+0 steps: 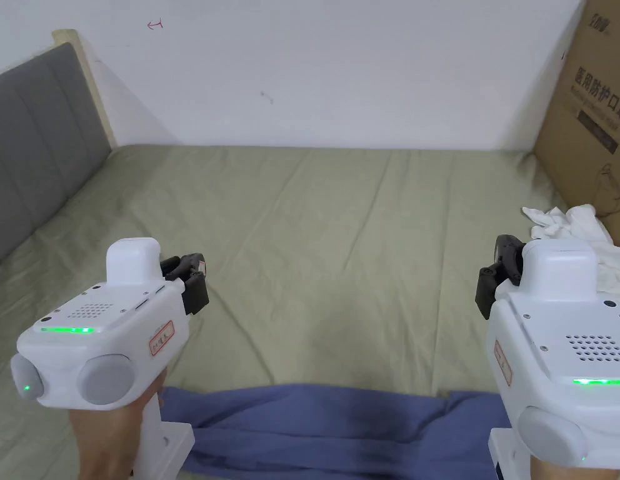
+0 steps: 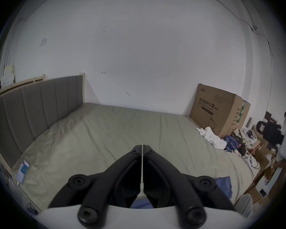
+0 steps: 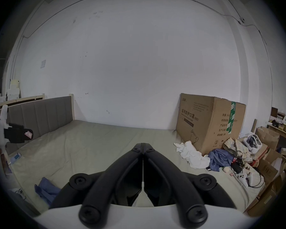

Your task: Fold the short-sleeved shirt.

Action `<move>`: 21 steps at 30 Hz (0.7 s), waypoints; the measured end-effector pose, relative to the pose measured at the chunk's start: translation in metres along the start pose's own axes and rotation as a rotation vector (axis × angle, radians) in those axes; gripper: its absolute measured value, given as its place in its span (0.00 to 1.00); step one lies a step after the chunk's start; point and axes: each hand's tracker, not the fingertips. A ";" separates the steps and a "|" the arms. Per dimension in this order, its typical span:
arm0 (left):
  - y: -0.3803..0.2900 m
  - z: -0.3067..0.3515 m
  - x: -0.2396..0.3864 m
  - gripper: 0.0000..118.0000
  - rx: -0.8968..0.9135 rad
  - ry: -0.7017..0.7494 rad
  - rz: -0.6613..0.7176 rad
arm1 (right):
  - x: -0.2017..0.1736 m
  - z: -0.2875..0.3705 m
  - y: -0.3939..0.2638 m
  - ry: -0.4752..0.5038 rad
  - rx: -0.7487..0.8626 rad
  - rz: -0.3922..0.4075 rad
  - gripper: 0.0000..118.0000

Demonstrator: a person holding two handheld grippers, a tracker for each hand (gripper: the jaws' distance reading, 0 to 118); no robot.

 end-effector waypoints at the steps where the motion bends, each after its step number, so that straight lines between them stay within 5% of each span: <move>1: -0.001 -0.001 -0.006 0.04 -0.025 -0.003 0.027 | 0.001 -0.001 -0.001 0.005 -0.005 -0.006 0.02; 11: -0.045 -0.028 -0.114 0.04 -0.384 -0.149 0.322 | 0.000 -0.007 -0.011 0.015 -0.061 -0.012 0.02; 21: -0.110 -0.043 -0.185 0.07 -0.588 -0.073 0.444 | -0.012 -0.027 -0.033 0.008 -0.157 -0.007 0.02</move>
